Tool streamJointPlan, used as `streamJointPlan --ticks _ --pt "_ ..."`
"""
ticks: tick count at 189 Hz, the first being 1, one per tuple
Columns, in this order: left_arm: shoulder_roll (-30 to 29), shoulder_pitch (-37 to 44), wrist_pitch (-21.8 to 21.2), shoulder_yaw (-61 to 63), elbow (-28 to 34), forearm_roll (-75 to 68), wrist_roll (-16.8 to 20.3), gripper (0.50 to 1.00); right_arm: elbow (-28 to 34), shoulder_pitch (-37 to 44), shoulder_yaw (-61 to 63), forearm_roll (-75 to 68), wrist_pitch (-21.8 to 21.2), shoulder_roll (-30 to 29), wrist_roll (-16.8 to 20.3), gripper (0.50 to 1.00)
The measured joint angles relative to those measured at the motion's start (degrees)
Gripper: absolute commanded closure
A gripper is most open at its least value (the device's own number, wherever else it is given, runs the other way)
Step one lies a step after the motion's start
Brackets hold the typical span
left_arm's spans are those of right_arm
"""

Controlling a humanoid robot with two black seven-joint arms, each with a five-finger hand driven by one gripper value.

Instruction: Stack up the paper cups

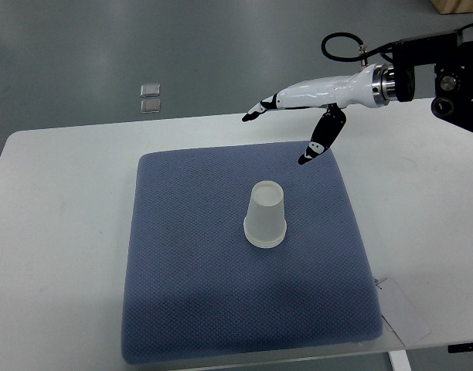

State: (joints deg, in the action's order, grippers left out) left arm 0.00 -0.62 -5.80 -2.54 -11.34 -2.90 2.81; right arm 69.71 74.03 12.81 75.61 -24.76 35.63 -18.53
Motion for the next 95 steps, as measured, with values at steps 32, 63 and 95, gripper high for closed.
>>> streamJointPlan --ticks 32,63,95 --pt "0.00 0.00 0.00 0.00 0.00 0.00 0.00 0.500 -7.17 -4.42 5.20 -12.23 1.05 -0.35 2.27 0.587" --pt "0.00 0.00 0.00 0.00 0.00 0.00 0.00 0.500 -13.92 -14.45 14.23 -25.19 8.76 -3.89 5.97 0.587" --pt "0.00 0.00 0.00 0.00 0.00 0.00 0.00 0.500 -19.66 -21.65 21.13 -39.03 19.19 -10.70 9.53 0.587"
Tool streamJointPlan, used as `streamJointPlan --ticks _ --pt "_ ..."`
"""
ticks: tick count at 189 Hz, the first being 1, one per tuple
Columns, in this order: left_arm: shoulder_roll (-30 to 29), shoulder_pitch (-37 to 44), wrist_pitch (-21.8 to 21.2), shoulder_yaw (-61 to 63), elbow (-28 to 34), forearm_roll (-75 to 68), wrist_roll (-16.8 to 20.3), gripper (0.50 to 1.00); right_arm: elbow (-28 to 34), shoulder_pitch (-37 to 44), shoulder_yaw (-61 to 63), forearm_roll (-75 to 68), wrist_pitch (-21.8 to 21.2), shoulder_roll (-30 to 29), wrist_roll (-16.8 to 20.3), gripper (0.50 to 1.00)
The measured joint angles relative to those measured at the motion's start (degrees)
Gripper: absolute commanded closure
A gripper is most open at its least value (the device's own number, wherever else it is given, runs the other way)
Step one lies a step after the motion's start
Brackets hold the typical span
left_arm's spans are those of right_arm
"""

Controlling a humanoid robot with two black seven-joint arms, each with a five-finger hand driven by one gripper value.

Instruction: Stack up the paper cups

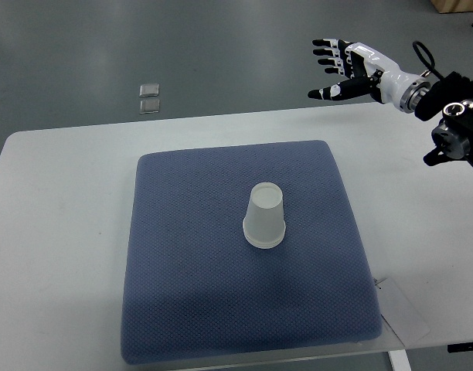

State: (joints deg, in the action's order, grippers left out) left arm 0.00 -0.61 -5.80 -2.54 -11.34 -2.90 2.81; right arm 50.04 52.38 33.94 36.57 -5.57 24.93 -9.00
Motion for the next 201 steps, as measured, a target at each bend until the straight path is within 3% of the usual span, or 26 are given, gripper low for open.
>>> streamJointPlan --ticks 24,49,86,201 --pt "0.00 0.00 0.00 0.00 0.00 0.00 0.00 0.500 -2.41 -3.12 2.08 -10.27 6.51 -2.81 0.60 0.587" --pt "0.00 0.00 0.00 0.00 0.00 0.00 0.00 0.500 -4.65 -5.20 2.74 -17.66 10.13 -4.76 0.63 0.585" --pt "0.00 0.00 0.00 0.00 0.00 0.00 0.00 0.500 -6.54 -8.18 4.94 -20.66 10.34 -7.23 0.54 0.564" --pt "0.00 0.00 0.00 0.00 0.00 0.00 0.00 0.500 -5.38 -10.45 6.28 -18.73 9.58 -11.80 -0.06 0.564"
